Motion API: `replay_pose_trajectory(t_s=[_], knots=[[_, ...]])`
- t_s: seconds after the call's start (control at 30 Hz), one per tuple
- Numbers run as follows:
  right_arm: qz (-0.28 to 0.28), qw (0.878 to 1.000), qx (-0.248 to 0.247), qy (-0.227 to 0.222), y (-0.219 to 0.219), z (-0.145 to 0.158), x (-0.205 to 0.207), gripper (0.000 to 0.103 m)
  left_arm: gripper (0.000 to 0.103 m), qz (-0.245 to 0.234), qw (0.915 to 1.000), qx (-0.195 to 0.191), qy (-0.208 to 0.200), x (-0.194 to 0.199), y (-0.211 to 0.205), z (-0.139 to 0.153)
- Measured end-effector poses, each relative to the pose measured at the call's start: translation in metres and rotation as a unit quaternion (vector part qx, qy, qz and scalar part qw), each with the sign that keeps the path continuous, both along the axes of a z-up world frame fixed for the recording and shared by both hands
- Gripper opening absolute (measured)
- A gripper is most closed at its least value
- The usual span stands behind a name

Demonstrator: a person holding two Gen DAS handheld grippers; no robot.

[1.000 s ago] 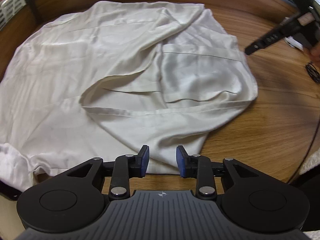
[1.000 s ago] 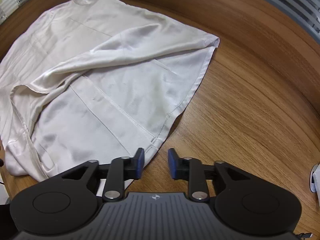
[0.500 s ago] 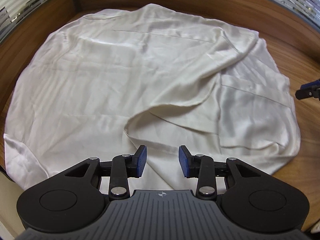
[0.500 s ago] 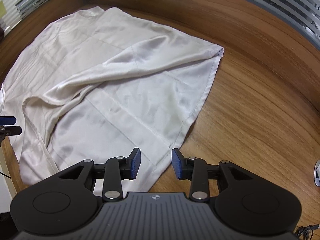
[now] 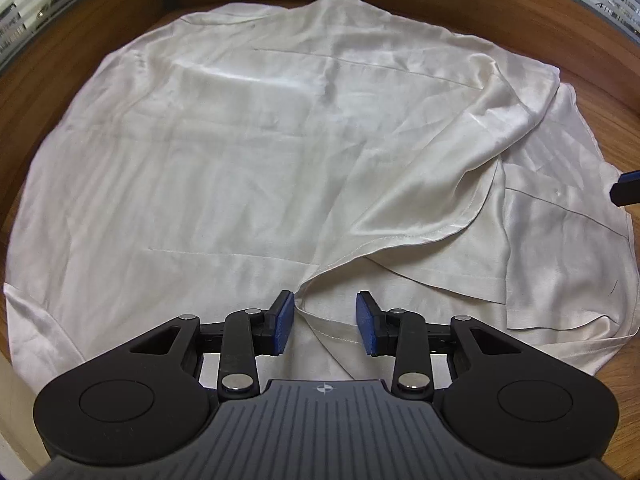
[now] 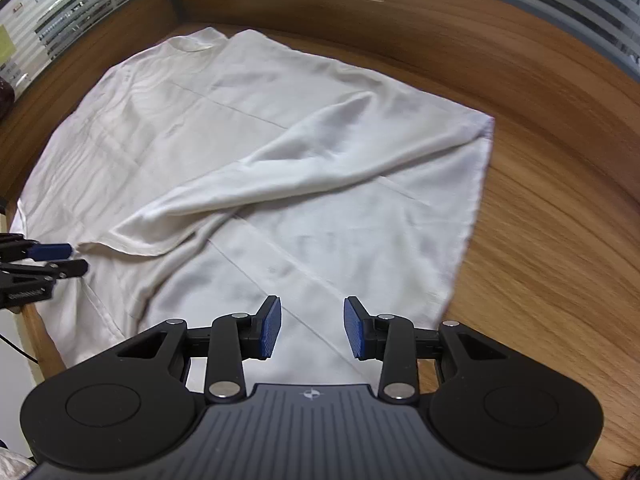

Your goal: Fold clothes

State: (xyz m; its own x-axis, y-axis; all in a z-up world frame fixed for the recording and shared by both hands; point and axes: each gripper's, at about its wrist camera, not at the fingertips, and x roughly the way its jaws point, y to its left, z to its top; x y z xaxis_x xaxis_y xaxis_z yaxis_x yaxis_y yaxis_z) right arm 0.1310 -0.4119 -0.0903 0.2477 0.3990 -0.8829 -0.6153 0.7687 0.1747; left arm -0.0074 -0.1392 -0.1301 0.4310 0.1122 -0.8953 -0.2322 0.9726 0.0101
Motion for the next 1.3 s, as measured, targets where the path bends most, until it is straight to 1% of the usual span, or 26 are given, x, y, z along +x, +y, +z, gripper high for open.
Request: replay_pose_trajectory(t_s=[0.03, 0.17, 0.27, 0.37, 0.47, 0.6, 0.67, 0.8, 0.9, 1.0, 1.07, 1.13, 1.17, 1.23, 1.3], knots=[[0.003, 1.0, 0.002, 0.002, 0.007, 0.0, -0.001, 0.04, 0.002, -0.002, 1.0, 0.001, -0.001, 0.0, 0.0, 0.0], [0.022, 1.0, 0.017, 0.007, 0.031, 0.001, -0.006, 0.04, 0.001, -0.021, 0.9996, -0.008, -0.018, -0.007, 0.0, 0.01], [0.04, 0.999, 0.028, 0.013, 0.049, 0.003, -0.011, 0.04, 0.001, -0.036, 0.9988, -0.01, -0.032, -0.014, -0.006, 0.026], [0.054, 0.998, 0.033, 0.019, 0.064, 0.001, -0.015, 0.04, 0.001, -0.039, 0.9979, -0.017, -0.047, -0.021, -0.01, 0.042], [0.076, 0.996, 0.038, 0.015, 0.08, 0.0, -0.021, 0.04, 0.001, -0.043, 0.9967, -0.024, -0.064, -0.028, -0.015, 0.058], [0.097, 0.994, 0.042, 0.015, 0.094, 0.0, -0.025, 0.04, 0.001, -0.052, 0.9947, -0.024, -0.086, -0.034, -0.023, 0.077], [0.094, 0.994, 0.043, 0.02, 0.097, -0.001, -0.025, 0.04, 0.001, -0.056, 0.9938, -0.023, -0.093, -0.036, -0.026, 0.083], [0.045, 0.995, 0.065, 0.053, 0.091, -0.006, -0.012, 0.038, 0.001, -0.062, 0.9917, -0.028, -0.109, -0.04, -0.034, 0.101], [-0.003, 0.993, 0.09, 0.082, 0.081, -0.012, -0.002, 0.038, 0.001, -0.069, 0.9904, -0.031, -0.116, -0.043, -0.039, 0.11], [-0.052, 0.983, 0.125, 0.121, 0.068, -0.019, 0.006, 0.038, 0.001, -0.082, 0.9881, -0.037, -0.125, -0.046, -0.049, 0.121], [-0.088, 0.973, 0.149, 0.152, 0.057, -0.028, 0.009, 0.038, 0.001, -0.096, 0.9859, -0.042, -0.131, -0.048, -0.059, 0.129], [-0.125, 0.959, 0.175, 0.184, 0.044, -0.037, 0.011, 0.037, 0.001, -0.11, 0.984, -0.046, -0.132, -0.049, -0.069, 0.135], [-0.134, 0.955, 0.183, 0.193, 0.041, -0.04, 0.011, 0.037, 0.001, -0.115, 0.9832, -0.05, -0.132, -0.05, -0.074, 0.137], [-0.182, 0.93, 0.217, 0.234, 0.024, -0.053, 0.013, 0.036, 0.001, -0.123, 0.9821, -0.055, -0.132, -0.051, -0.08, 0.14], [-0.217, 0.91, 0.24, 0.261, 0.011, -0.064, 0.013, 0.032, 0.001, -0.134, 0.9803, -0.057, -0.133, -0.053, -0.093, 0.144]])
